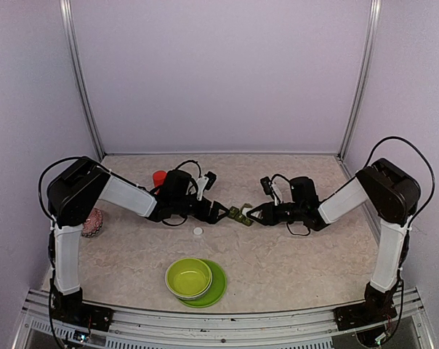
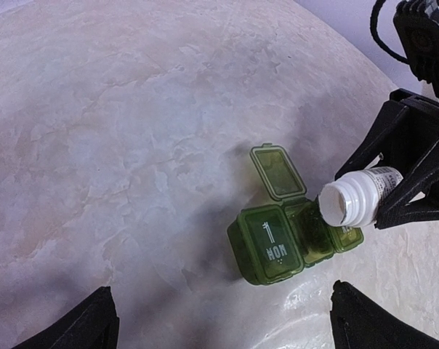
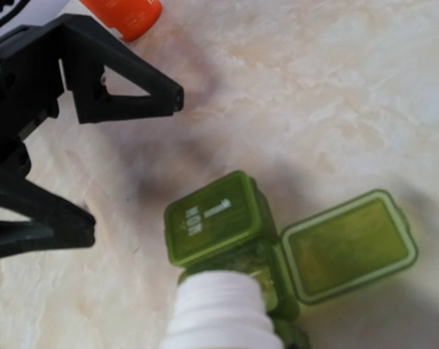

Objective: Sort the pills into containers
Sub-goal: Pour the pill into the compartment of the pill container.

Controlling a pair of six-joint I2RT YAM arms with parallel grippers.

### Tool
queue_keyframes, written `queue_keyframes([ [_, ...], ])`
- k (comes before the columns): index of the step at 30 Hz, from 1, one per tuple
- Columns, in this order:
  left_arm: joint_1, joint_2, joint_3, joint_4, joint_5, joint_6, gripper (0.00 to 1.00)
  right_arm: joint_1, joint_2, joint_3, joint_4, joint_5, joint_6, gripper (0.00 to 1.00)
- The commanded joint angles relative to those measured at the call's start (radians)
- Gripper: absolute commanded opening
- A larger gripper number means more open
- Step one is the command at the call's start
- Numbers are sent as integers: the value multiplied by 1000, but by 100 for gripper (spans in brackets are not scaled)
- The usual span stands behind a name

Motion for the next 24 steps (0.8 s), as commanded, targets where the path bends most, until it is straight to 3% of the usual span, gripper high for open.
queue_keyframes([
  [1, 7, -33, -12, 30, 11, -4, 99, 13, -35, 15, -68, 19, -24, 20],
  [24, 7, -32, -12, 31, 12, -4, 99, 34, -56, 85, -225, 54, -82, 20],
])
